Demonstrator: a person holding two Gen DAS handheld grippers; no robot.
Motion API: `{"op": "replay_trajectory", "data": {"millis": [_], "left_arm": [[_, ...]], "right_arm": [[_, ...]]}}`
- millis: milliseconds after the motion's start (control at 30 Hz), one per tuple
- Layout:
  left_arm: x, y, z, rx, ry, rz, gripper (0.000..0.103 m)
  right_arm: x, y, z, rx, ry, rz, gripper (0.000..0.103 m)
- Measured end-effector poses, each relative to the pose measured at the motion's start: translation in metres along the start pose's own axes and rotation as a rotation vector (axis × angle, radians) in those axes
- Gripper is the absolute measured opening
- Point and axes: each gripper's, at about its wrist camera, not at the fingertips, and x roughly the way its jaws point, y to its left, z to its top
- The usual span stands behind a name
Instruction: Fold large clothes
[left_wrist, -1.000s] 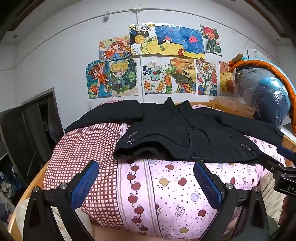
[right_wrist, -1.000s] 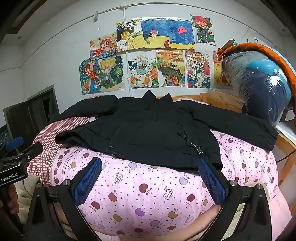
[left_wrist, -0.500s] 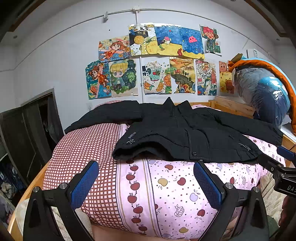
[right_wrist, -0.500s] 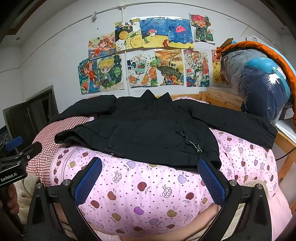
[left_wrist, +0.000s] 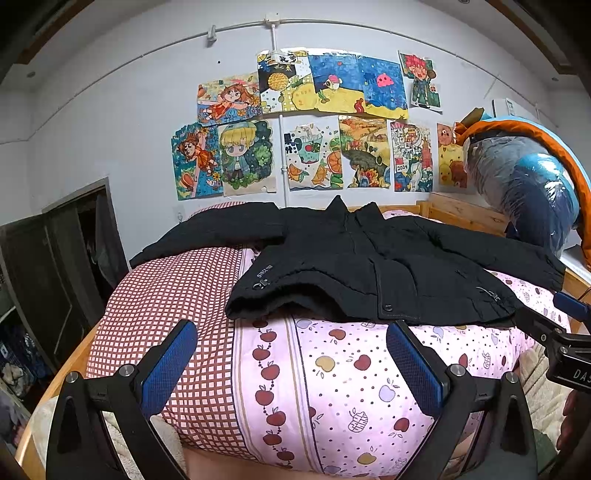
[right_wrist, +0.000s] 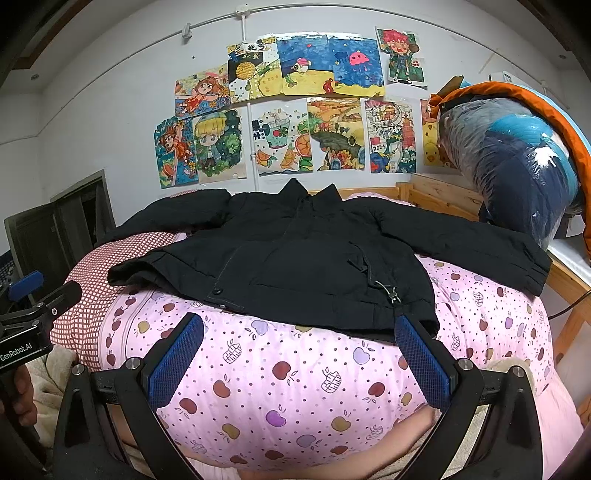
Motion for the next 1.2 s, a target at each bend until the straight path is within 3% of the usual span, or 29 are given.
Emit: {"op": "replay_trajectory", "data": {"millis": [1200], "left_arm": [[-0.0023, -0.0008, 0.0011, 0.004, -0.006, 0.001, 0.103]], "right_arm": [[0.0000, 0.0021, -0.0003, 0.000, 0.001, 0.000, 0.102]]}}
